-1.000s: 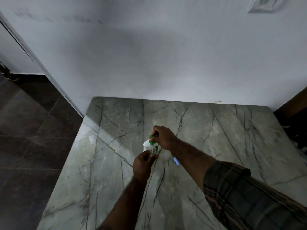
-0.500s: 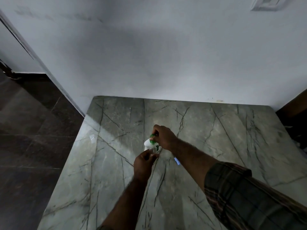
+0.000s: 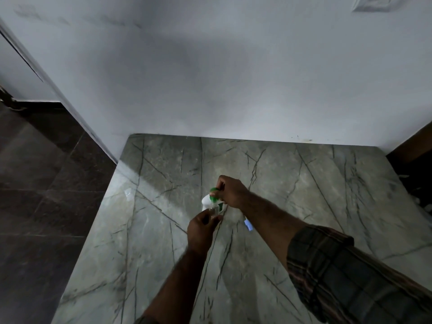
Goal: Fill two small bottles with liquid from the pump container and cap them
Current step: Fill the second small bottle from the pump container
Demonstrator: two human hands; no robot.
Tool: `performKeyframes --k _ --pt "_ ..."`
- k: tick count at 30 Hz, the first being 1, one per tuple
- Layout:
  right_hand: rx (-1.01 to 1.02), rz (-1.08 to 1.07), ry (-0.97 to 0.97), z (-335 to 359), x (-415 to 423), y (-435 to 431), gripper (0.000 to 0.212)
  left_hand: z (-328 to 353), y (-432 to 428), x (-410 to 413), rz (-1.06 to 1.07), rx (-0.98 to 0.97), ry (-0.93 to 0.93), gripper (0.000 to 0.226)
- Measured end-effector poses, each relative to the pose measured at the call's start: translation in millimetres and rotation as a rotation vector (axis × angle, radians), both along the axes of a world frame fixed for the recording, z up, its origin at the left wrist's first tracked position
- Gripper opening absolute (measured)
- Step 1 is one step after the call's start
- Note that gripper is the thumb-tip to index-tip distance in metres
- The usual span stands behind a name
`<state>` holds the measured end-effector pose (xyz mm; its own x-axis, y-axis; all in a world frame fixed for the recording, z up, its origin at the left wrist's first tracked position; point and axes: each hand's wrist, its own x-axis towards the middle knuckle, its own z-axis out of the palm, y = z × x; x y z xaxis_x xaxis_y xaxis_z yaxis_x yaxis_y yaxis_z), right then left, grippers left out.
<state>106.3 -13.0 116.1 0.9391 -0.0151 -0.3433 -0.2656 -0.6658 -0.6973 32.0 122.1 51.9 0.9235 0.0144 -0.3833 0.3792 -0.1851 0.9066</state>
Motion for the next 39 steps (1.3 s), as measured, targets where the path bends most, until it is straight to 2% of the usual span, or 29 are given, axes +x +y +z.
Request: performKeyframes --k 14,18,24,28,39 --pt "-0.028 0.019 -0.005 5 2 1 0.024 4 4 2 -0.019 0.006 -0.007 0.022" --pt "-0.012 -0.044 0.009 11 6 0 0.032 8 3 5 -0.029 0.009 -0.031 0.020" --pt "0.056 -0.075 0.052 1 2 2 0.025 1 2 6 -0.026 0.011 0.015 0.025" --pt "0.022 -0.044 0.059 8 3 1 0.026 2 1 5 -0.024 0.016 0.015 0.033" --pt "-0.053 -0.006 0.066 12 4 3 0.029 1 3 5 -0.024 0.007 0.016 0.025"
